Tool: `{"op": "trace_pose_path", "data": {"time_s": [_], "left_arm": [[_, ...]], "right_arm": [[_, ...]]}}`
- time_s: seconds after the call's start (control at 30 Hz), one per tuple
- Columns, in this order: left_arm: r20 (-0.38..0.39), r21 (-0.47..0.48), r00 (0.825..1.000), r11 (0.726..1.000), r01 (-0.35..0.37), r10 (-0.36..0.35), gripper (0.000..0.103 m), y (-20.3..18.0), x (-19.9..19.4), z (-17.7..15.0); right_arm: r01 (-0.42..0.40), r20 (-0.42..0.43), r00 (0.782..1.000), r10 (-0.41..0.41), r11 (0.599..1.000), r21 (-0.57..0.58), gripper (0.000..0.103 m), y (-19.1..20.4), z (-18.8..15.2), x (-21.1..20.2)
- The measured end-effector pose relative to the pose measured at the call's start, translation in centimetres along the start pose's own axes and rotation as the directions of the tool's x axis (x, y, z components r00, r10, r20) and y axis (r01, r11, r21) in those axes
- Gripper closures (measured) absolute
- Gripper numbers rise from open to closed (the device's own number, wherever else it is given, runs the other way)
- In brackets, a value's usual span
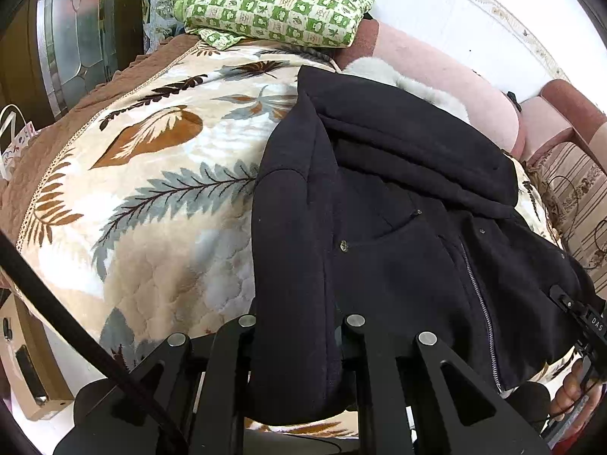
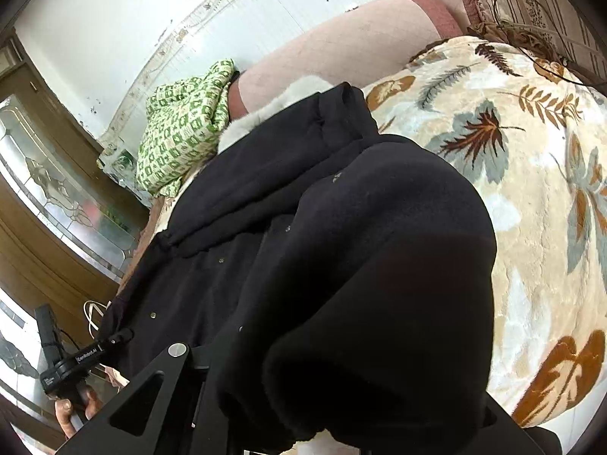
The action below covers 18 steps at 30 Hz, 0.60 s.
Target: Fold large clothes
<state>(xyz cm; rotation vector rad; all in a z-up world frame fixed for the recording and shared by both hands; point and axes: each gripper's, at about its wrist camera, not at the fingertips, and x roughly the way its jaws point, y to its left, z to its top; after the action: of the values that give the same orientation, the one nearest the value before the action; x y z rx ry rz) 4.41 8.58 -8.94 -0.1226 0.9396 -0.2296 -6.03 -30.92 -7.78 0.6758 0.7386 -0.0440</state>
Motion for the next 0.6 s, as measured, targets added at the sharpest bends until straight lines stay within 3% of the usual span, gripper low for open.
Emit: {"op": "trace_pose_path", "data": {"time_s": [0.33,0.6], "left_arm": [[0.009,-0.005,1.000,1.000,0.002,-0.002,0.089,-0.2,-0.4,0.3],[0.041,-0.037,0.998,0.998,0.056,-0.054,0.089,0.2,-1.5,2.4]], "right_arm": [[0.016,-0.023,1.000,-0.016,1.000,-0.010,0.085,-0.2,0.2,0.0],[0.007,-0.012,1.000,-0.007,1.000,-0.029,0.085,1.4,2.3,-0.3]]}}
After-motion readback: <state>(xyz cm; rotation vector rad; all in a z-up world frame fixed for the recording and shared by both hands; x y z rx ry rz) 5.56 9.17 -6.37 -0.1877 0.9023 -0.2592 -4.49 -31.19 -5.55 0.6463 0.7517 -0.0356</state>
